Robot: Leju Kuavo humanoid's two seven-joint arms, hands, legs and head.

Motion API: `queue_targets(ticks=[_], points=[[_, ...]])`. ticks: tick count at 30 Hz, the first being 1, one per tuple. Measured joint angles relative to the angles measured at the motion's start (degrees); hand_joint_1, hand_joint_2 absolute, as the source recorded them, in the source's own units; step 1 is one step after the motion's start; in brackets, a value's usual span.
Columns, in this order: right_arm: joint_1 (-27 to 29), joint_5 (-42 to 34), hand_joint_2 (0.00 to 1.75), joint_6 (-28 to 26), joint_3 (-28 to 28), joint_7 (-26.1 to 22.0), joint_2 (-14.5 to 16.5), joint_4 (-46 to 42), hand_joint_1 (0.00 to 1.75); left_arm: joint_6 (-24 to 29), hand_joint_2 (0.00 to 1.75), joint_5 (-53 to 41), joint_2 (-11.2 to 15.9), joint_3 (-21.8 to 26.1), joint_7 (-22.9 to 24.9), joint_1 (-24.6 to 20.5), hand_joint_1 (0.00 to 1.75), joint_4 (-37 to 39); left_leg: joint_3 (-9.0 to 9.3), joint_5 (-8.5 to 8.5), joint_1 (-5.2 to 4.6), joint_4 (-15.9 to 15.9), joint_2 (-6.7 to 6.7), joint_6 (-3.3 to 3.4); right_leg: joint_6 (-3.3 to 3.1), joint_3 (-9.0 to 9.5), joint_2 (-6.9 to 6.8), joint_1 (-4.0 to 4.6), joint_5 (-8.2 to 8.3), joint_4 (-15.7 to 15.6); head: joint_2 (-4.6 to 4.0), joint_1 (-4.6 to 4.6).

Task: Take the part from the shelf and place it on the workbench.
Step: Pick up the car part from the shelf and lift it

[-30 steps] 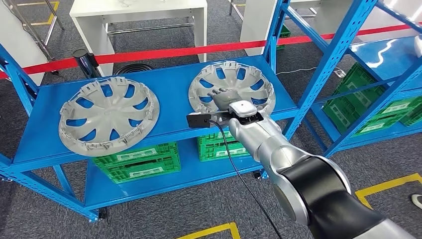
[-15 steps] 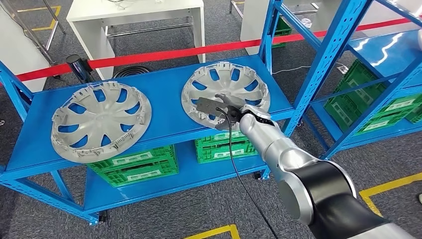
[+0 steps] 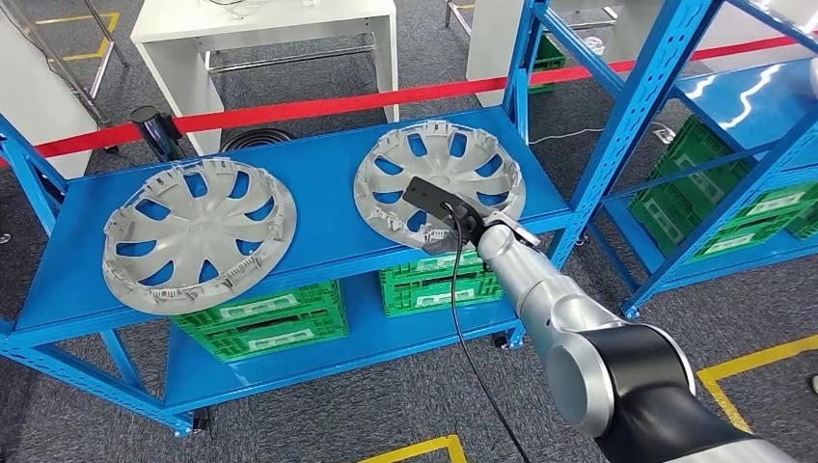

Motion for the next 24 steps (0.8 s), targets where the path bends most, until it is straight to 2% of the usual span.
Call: queue_targets(ticks=[24], points=[[0.71, -0.61, 1.75, -0.62, -1.74, 2.29, -0.87, 0.0, 0.0, 0.08, 0.0, 0.31, -0.01, 0.0, -0.92, 0.02, 0.0, 0.0, 0.11, -0.01, -0.05, 0.02, -0.1, 0.02, 0.01, 0.22, -0.1, -0.01, 0.0, -0.07, 0.0, 0.02]])
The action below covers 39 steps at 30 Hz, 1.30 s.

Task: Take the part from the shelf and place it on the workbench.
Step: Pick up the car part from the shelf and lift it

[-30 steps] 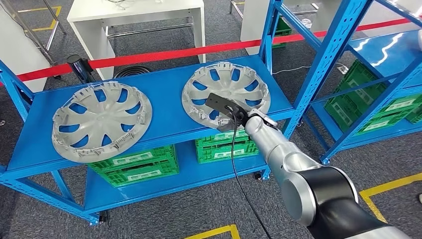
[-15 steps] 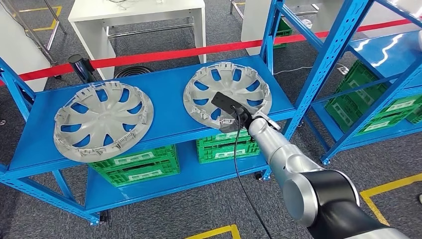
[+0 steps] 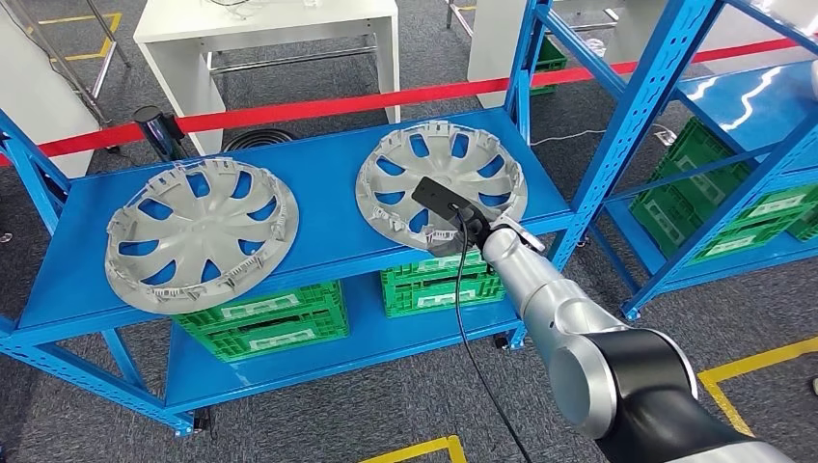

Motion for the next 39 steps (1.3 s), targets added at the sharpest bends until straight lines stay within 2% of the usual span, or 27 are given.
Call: queue_targets(ticks=[5, 6, 9, 10, 13, 39], points=[[0.0, 0.04, 1.75, -0.04, 0.0, 0.0, -0.04, 0.0, 0.0, -0.01, 0.0, 0.0, 0.0, 0.0, -0.01, 0.0, 0.0, 0.01, 0.01, 0.0, 0.0, 0.0, 0.0, 0.0, 0.0, 0.01, 0.0, 0.0, 0.0, 0.0, 0.0, 0.0], [0.0, 0.02, 1.31, -0.05, 0.0, 0.0, -0.05, 0.0, 0.0, 0.0, 0.0, 0.0, 0.0, 0.0, -0.01, 0.0, 0.0, 0.01, 0.02, 0.0, 0.0, 0.0, 0.0, 0.0, 0.0, 0.02, 0.0, 0.0, 0.0, 0.0, 0.0, 0.0], [0.06, -0.09, 1.31, -0.37, 0.0, 0.01, -0.11, 0.0, 0.0, -0.02, 0.0, 0.0, 0.0, 0.0, 0.0, 0.0, 0.0, 0.02, 0.02, 0.0, 0.0, 0.0, 0.0, 0.0, 0.0, 0.02, 0.0, 0.0, 0.0, 0.0, 0.0, -0.01], [0.09, -0.16, 1.75, -0.55, 0.0, 0.05, -0.15, 0.0, 0.42, -0.02, 0.0, 0.0, 0.0, 0.0, 0.01, 0.0, 0.0, 0.02, 0.02, 0.0, 0.0, 0.0, 0.0, 0.0, 0.0, 0.02, 0.0, 0.0, 0.0, 0.0, 0.0, -0.01], [0.13, -0.45, 1.75, -0.94, -0.02, 0.63, -0.33, 0.0, 1.71, -0.02, 0.0, -0.01, 0.0, 0.0, 0.02, 0.0, 0.0, 0.02, 0.03, 0.0, 0.0, 0.0, -0.01, 0.0, 0.0, 0.03, -0.01, 0.0, 0.0, 0.0, 0.0, -0.02], [0.5, 0.12, 1.75, -1.01, -0.04, 1.97, -3.07, 0.0, 1.75, -0.21, 0.0, -0.55, 0.02, 0.0, -1.05, 0.09, 0.0, 0.02, 0.33, -0.1, 0.0, 0.04, -0.31, 0.2, 0.16, 0.55, -0.34, 0.01, -0.11, -0.15, 0.0, -0.01]])
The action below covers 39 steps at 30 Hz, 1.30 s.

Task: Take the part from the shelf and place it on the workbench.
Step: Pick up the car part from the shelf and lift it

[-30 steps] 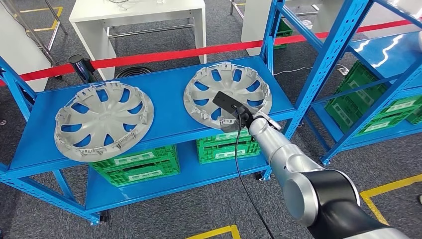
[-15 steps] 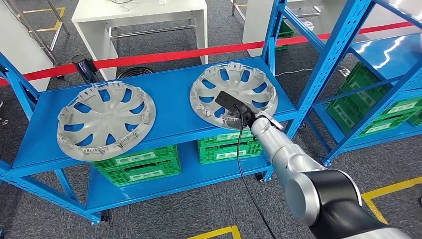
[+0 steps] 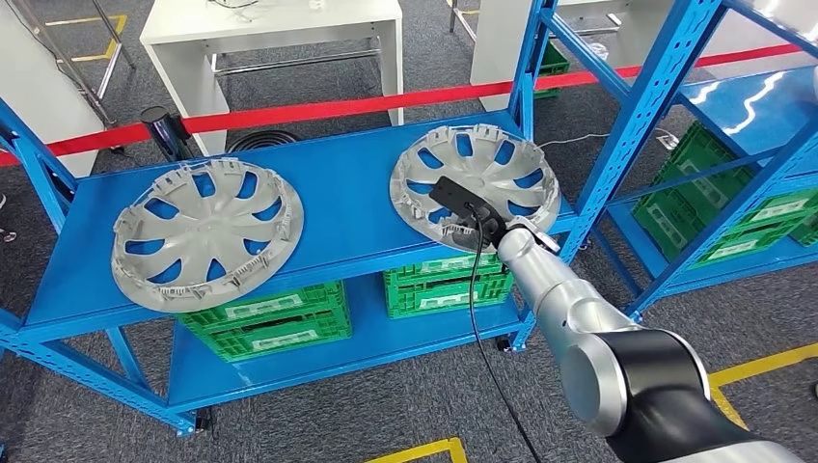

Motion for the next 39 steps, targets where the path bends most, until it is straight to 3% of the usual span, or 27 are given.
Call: queue_targets(ticks=[12, 19, 24, 32, 39], points=[[-0.92, 5.61, 1.75, -0.89, 1.06, 2.45, -1.4, 0.0, 1.75, -1.14, 0.0, -0.19, 0.0, 0.0, -0.33, 0.02, 0.0, 0.0, 0.02, 0.0, -0.04, 0.03, 0.0, 0.04, 0.03, 0.07, -0.01, -0.05, 0.02, -0.01, 0.0, 0.01], [-6.3, 17.89, 1.75, 0.78, 8.39, 5.83, -2.63, 0.0, 1.75, -1.68, 0.0, -0.44, 0.07, -0.09, -0.17, 0.05, 0.0, 0.0, -0.02, 0.05, -0.09, 0.03, 0.01, 0.09, 0.07, 0.01, 0.01, -0.11, 0.07, 0.01, 0.0, 0.01], [-10.31, 23.29, 1.75, 1.48, 14.11, 3.72, -2.5, 0.0, 1.71, -2.21, 0.0, -0.36, 0.09, -0.09, 0.36, 0.02, 0.0, 0.0, -0.05, 0.04, -0.09, 0.02, 0.07, 0.09, 0.07, -0.02, 0.04, -0.11, 0.06, 0.02, 0.0, 0.01], [-12.43, 27.62, 1.75, 1.61, 22.18, -1.5, 2.35, 0.0, 1.73, -2.39, 0.0, 2.07, 0.07, 0.08, 2.08, -0.06, 0.0, 0.0, -0.1, 0.05, -0.03, -0.04, 0.18, 0.06, 0.05, -0.14, 0.12, -0.1, 0.06, 0.04, 0.0, 0.01], [-12.75, 28.78, 1.75, 2.29, 25.77, -2.85, 6.79, 0.0, 1.75, -2.39, 0.0, 3.28, 0.02, 0.98, 2.37, -0.06, 0.0, 0.0, -0.11, 0.05, -0.01, -0.06, 0.16, 0.03, 0.04, -0.18, 0.15, 0.0, 0.05, 0.04, 0.0, 0.01]])
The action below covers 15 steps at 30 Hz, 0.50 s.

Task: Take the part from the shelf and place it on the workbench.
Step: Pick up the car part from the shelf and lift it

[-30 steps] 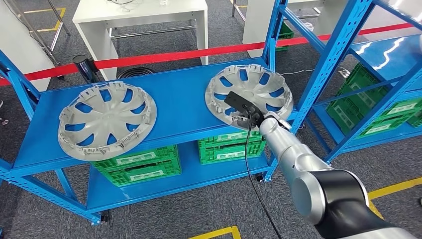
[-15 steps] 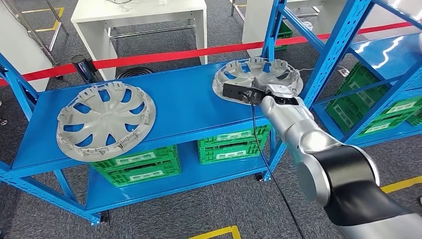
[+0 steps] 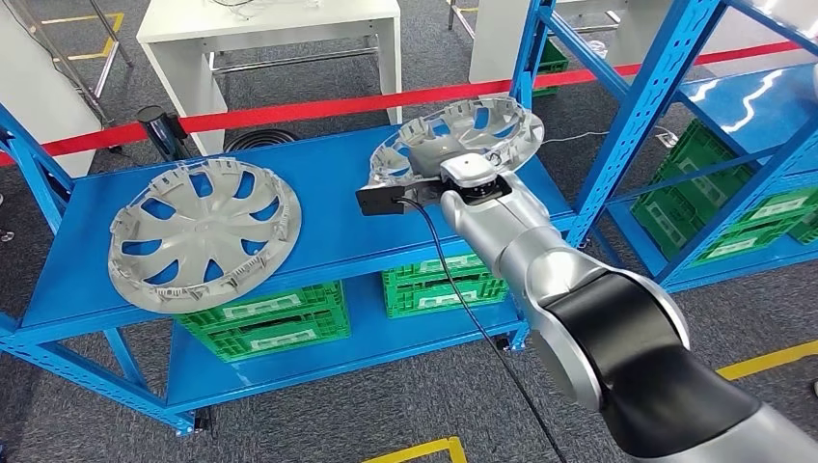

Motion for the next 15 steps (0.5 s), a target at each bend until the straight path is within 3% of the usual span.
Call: queue_targets(ticks=[7, 11, 15], points=[[-0.26, 1.53, 1.75, 1.48, 2.84, -0.38, 2.87, 0.0, 1.73, -0.15, 0.0, 0.75, -0.1, 0.46, -2.45, -0.02, 0.0, 0.02, 0.0, 0.0, -0.01, 0.01, 0.08, 0.0, 0.0, 0.0, 0.04, -0.01, 0.0, -0.01, 0.0, 0.0], [-0.34, 1.97, 1.75, 2.08, 4.01, -0.21, 3.9, 0.0, 1.73, -0.16, 1.75, 0.72, -0.13, 0.46, -3.6, -0.01, 0.0, 0.02, -0.01, 0.0, -0.01, 0.01, 0.04, 0.0, 0.0, 0.0, 0.02, -0.01, 0.0, -0.02, 0.0, 0.0], [-0.74, 2.27, 1.75, 2.7, 4.78, 0.07, 4.37, 0.0, 1.74, 0.08, 1.75, 0.54, -0.13, 0.46, -4.89, -0.03, 0.0, 0.02, -0.01, 0.0, -0.01, 0.01, 0.03, 0.0, 0.0, 0.0, 0.02, -0.01, 0.0, -0.02, 0.0, 0.0]])
